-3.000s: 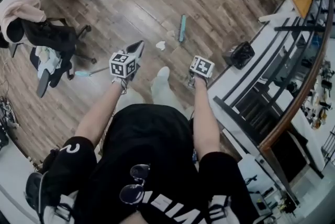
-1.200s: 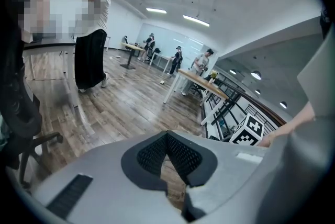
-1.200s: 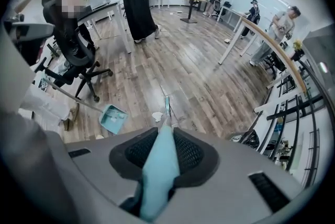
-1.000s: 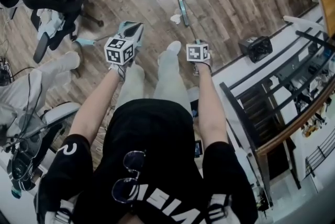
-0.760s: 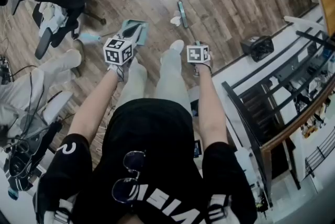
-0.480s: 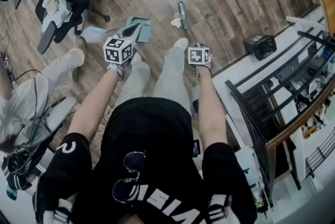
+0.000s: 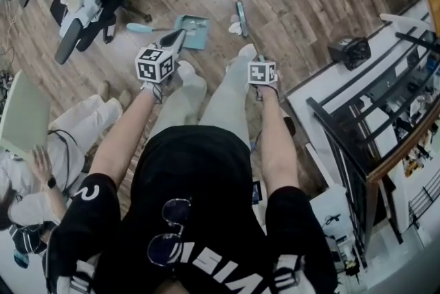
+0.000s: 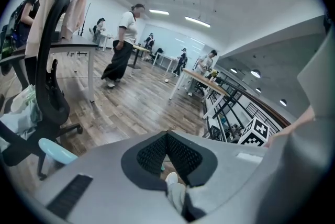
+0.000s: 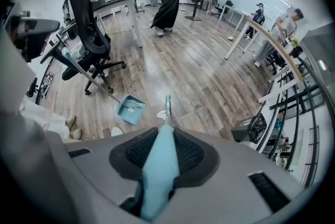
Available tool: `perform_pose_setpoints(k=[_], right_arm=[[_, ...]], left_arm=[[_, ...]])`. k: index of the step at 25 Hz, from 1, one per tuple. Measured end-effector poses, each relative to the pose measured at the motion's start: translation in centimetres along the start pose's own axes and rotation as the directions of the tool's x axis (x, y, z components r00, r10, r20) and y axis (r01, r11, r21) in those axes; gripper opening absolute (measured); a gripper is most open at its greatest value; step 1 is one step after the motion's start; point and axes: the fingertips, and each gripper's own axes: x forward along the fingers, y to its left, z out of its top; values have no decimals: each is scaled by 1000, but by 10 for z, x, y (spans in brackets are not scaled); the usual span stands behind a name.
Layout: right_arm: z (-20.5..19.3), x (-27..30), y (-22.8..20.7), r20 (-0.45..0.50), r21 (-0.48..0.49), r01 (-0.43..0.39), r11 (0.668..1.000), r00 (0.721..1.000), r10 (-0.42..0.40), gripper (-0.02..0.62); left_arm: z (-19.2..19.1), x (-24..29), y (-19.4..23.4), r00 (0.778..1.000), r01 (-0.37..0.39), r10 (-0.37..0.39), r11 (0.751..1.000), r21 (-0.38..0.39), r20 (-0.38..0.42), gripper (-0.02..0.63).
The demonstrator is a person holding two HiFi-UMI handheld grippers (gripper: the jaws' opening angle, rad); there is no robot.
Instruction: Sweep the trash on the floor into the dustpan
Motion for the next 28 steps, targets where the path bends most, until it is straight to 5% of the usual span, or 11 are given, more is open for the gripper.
perform_pose_setpoints(k=[28], right_arm=[[-74,-23,106,-38,223,-11,975,999,20,83]], left_arm=[[-49,-75,43,1000,4,-4,1000,9,-7,-3]])
